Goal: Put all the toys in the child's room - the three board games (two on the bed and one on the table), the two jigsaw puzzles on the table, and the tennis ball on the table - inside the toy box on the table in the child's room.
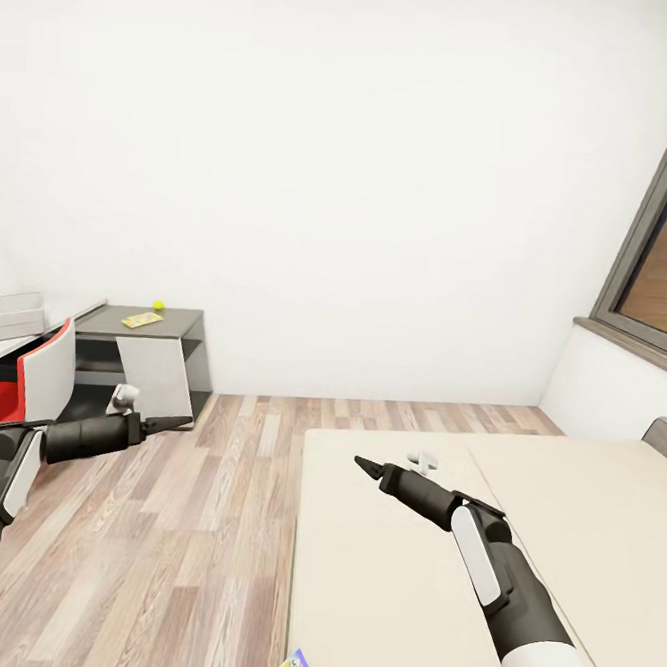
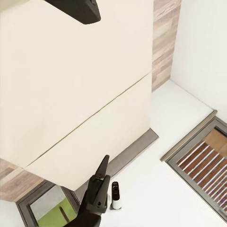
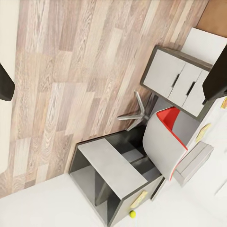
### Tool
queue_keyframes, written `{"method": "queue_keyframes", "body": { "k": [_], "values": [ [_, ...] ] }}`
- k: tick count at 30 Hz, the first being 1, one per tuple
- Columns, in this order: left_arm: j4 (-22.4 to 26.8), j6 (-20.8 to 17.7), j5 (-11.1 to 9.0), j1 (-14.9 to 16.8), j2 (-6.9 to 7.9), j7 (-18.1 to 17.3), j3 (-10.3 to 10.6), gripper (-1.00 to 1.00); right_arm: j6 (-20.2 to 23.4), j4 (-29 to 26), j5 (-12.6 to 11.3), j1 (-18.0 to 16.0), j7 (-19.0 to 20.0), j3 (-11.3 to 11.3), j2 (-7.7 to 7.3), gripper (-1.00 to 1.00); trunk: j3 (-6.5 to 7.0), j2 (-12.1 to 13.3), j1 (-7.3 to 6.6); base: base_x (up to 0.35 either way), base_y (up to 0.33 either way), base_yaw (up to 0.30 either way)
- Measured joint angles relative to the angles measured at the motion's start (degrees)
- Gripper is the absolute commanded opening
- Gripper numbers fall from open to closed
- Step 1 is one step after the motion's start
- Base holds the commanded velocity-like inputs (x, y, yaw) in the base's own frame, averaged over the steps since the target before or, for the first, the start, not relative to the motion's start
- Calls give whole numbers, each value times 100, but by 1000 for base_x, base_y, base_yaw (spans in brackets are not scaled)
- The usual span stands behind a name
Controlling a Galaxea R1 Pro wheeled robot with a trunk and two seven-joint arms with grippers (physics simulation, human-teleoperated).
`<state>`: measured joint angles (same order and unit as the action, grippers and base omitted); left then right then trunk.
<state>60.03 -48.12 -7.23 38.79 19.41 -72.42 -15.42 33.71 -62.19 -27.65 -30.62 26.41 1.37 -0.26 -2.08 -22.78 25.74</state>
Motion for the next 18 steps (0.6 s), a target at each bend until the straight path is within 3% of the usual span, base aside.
{"method": "queue_keyframes", "body": {
  "k": [18],
  "values": [
    [0,0,0,0,0,0,5,100,0,0,13,0,1,-1,-5,100,0,0,0,0,0,0]
  ]
}}
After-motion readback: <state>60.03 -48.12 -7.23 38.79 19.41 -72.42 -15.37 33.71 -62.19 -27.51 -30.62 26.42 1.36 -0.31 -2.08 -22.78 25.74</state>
